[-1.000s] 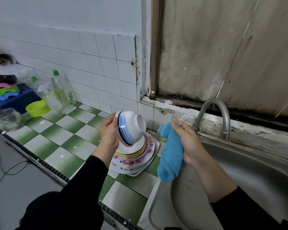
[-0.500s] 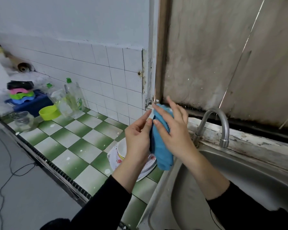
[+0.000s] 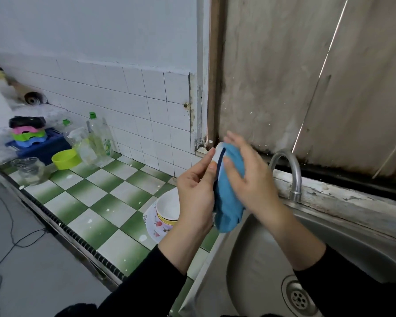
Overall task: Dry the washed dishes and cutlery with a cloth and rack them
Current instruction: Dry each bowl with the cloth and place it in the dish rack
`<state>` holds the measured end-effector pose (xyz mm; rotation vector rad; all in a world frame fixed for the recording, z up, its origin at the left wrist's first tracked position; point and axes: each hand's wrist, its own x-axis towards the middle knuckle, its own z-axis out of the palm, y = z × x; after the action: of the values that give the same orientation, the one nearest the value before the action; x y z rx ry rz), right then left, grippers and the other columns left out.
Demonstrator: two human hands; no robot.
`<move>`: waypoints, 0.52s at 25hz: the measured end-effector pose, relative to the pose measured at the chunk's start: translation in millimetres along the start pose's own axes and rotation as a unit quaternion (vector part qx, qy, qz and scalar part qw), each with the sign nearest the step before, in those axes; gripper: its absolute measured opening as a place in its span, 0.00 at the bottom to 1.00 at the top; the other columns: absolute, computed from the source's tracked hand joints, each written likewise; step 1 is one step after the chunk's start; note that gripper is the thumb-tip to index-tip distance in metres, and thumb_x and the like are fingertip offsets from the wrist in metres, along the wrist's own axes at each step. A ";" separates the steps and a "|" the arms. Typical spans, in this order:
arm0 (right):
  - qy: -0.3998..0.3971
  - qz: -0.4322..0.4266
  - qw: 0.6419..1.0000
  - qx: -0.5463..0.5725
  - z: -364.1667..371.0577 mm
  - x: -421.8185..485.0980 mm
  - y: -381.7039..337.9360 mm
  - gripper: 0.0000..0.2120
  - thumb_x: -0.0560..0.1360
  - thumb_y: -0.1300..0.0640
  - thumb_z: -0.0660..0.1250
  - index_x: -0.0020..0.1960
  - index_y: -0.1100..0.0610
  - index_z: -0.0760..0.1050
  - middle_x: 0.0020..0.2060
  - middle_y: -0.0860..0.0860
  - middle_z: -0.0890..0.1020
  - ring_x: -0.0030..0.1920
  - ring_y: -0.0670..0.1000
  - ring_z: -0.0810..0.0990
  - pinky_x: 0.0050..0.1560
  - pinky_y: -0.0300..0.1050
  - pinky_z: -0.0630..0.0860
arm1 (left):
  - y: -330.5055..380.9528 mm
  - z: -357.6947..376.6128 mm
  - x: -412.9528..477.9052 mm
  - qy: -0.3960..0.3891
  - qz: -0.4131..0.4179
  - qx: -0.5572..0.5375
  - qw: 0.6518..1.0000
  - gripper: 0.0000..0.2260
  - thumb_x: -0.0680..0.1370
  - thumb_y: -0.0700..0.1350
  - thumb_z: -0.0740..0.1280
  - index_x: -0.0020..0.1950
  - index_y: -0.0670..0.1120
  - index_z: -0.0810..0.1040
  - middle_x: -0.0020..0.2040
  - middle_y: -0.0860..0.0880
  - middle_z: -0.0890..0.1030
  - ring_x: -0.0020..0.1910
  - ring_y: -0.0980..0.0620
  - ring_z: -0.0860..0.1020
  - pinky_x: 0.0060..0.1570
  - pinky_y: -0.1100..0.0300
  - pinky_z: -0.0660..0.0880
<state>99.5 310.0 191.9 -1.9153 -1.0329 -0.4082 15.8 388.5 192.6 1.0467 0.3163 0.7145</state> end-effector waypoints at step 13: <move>0.285 0.022 0.953 0.103 -16.1 -49.5 26.8 0.16 0.78 0.59 0.58 0.61 0.65 0.76 0.60 0.55 0.79 0.65 0.45 0.75 0.68 0.52 0.72 | -6.8 31.8 -8.1 0.060 -0.159 -0.131 0.977 0.11 0.81 0.38 0.59 0.55 0.46 0.81 0.56 0.42 0.83 0.51 0.44 0.81 0.56 0.47 0.78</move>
<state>93.2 265.3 154.7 -1.4968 -0.6196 -0.7446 30.2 359.5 201.3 0.6832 0.4695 0.5132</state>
